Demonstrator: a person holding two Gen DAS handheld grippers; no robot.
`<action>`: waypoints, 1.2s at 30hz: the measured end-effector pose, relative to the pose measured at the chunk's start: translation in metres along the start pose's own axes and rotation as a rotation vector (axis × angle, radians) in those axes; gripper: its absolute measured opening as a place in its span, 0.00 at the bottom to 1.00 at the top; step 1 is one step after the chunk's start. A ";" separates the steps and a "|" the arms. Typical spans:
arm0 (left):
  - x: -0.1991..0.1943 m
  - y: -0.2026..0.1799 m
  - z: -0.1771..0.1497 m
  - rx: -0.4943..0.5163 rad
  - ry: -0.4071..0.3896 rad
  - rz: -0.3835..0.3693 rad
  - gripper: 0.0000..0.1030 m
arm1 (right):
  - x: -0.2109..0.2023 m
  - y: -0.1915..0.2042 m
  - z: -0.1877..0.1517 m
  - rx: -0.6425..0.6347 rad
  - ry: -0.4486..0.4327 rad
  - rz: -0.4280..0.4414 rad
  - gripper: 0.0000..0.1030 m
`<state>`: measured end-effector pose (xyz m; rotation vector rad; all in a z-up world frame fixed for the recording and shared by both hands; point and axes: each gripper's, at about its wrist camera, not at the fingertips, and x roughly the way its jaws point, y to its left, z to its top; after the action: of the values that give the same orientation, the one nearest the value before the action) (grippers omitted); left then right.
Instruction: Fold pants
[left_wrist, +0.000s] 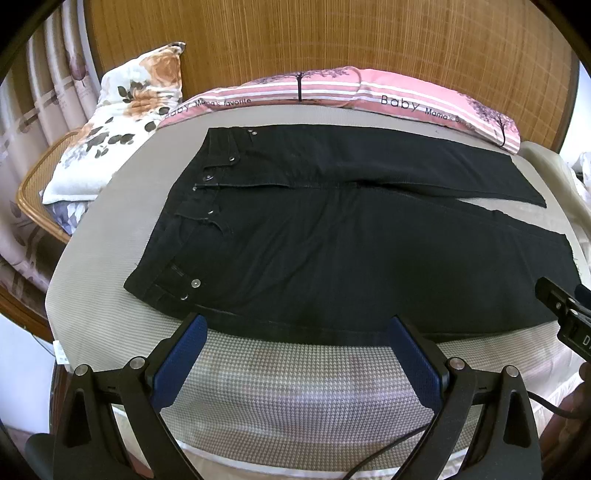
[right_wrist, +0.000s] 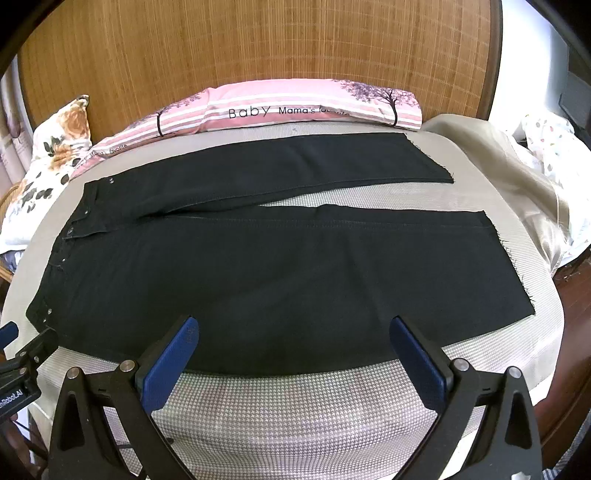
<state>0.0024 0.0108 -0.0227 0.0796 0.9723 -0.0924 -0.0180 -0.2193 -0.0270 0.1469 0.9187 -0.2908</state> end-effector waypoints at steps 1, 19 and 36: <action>0.001 0.000 0.000 -0.001 0.000 -0.001 0.95 | 0.000 0.000 0.000 -0.003 0.000 -0.004 1.00; 0.013 0.040 0.040 -0.092 0.012 -0.010 0.95 | 0.007 -0.001 0.022 0.019 0.025 0.032 1.00; 0.110 0.172 0.198 -0.235 0.035 -0.077 0.73 | 0.076 0.035 0.115 0.084 0.119 0.535 1.00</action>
<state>0.2458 0.1557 0.0019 -0.1733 1.0150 -0.0475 0.1235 -0.2290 -0.0187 0.4818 0.9491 0.1780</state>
